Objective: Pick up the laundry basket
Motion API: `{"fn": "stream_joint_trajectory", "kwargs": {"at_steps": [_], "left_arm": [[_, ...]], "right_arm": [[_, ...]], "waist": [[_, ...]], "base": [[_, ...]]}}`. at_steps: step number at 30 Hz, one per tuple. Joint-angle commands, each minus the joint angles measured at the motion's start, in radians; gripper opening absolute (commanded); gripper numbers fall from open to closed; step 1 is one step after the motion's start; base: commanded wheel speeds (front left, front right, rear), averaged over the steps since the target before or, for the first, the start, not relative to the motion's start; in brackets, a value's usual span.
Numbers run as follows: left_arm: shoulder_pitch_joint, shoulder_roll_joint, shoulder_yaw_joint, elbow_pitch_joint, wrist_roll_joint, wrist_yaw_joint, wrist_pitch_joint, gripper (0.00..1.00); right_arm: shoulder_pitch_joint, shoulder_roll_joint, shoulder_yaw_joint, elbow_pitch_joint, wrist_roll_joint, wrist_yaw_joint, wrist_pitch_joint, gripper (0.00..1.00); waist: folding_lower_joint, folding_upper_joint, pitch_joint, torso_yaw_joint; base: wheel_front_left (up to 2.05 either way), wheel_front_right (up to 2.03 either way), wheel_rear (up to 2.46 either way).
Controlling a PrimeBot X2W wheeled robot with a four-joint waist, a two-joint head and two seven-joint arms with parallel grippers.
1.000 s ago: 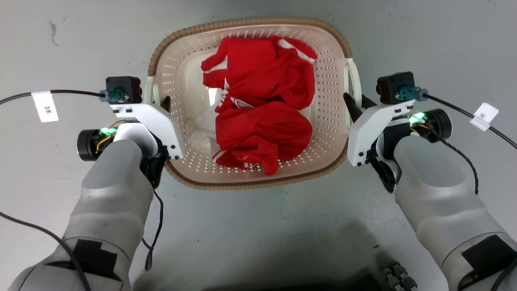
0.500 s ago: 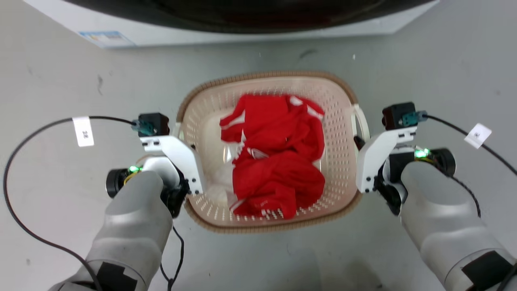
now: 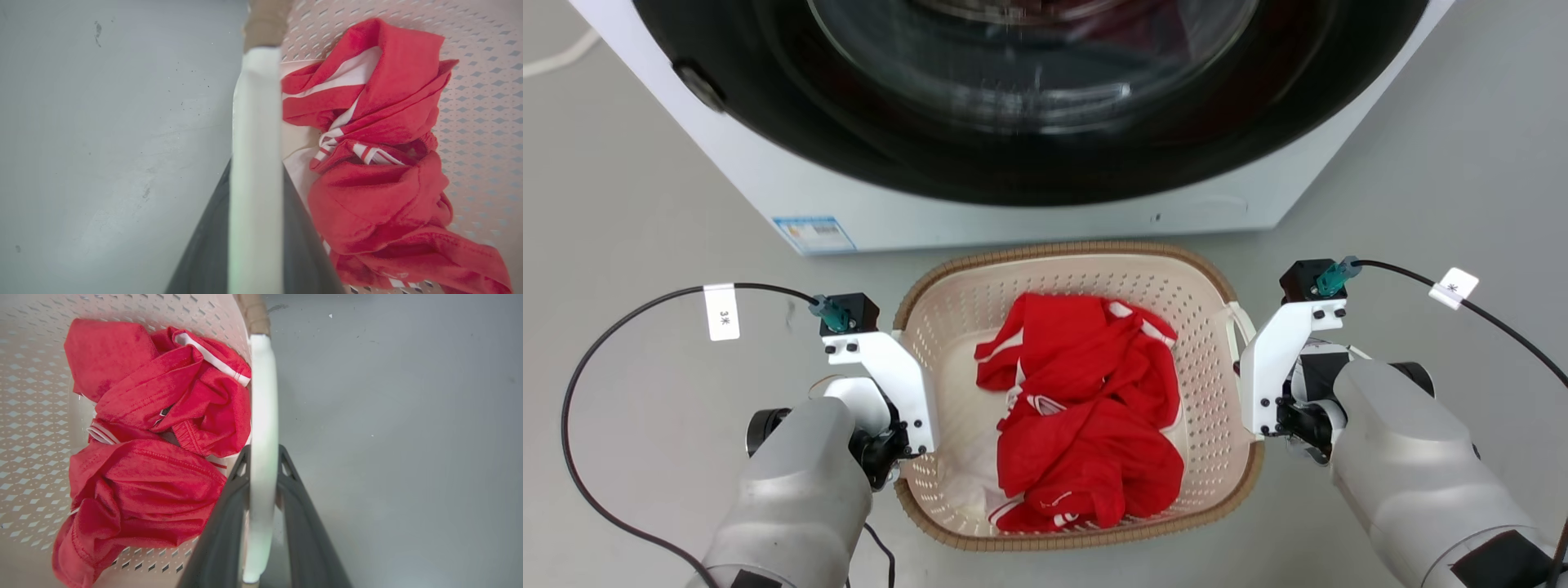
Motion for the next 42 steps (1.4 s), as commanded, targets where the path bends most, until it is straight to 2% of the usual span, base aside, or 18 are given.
{"fn": "stream_joint_trajectory", "kwargs": {"at_steps": [1, 9, 18, 25, 42], "left_arm": [[0.004, -0.022, -0.008, -0.009, -0.004, -0.015, 0.004, 0.0], [0.027, -0.019, -0.033, -0.003, -0.042, -0.015, 0.069, 0.0], [0.093, -0.017, -0.057, 0.005, -0.08, -0.014, 0.122, 0.0], [0.147, -0.016, -0.073, 0.008, -0.103, -0.014, 0.141, 0.0], [0.18, -0.023, -0.106, -0.004, -0.149, -0.014, 0.133, 0.0]], "right_arm": [[0.005, 0.019, 0.005, -0.005, 0.006, 0.006, 0.007, 0.0], [0.01, 0.002, 0.015, -0.002, 0.045, 0.006, 0.163, 0.0], [0.058, 0.002, 0.017, 0.003, 0.067, 0.005, 0.237, 0.0], [0.11, 0.006, 0.01, 0.004, 0.073, 0.005, 0.259, 0.0], [0.155, -0.008, -0.014, 0.005, 0.053, 0.005, 0.267, 0.0]], "waist": [[0.0001, 0.0, -0.053, -0.002], [0.0001, 0.0, -0.162, 0.001], [0.0001, 0.0, -0.27, 0.003], [0.0001, 0.0, -0.312, 0.004], [0.0001, 0.0, -0.326, 0.018]], "base": [[0.0, 0.0, 0.0], [0.0, 0.0, 0.0], [0.0, 0.0, 0.0], [0.0, 0.0, 0.0], [0.0, 0.0, 0.0]]}}
